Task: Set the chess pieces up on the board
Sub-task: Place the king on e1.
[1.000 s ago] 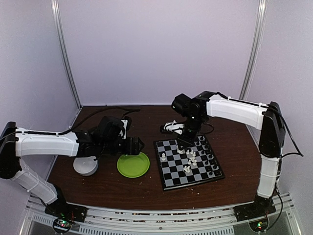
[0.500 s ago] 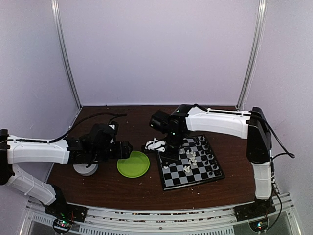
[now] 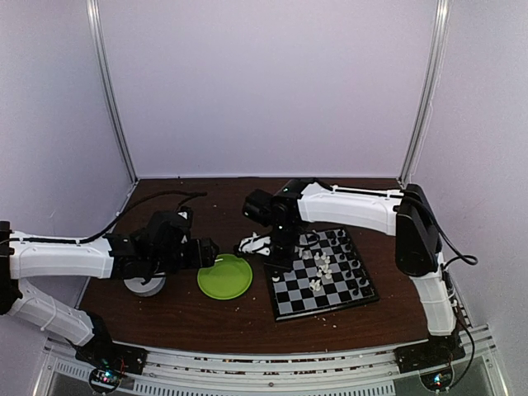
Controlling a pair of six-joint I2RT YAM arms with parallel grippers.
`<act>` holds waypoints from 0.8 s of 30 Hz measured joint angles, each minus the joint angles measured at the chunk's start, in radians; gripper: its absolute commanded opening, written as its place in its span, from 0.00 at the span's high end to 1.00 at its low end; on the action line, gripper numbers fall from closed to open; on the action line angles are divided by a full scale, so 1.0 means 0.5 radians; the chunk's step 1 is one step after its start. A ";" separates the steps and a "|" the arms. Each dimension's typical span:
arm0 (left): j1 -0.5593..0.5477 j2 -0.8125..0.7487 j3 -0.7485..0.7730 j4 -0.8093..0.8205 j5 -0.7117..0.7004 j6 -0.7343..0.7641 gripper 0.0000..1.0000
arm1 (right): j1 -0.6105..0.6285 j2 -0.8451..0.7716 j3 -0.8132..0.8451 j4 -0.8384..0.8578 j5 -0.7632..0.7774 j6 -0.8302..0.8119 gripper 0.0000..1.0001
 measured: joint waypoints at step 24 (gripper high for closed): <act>0.000 0.010 -0.003 0.005 0.016 -0.003 0.22 | -0.061 0.066 0.052 -0.025 -0.013 0.008 0.85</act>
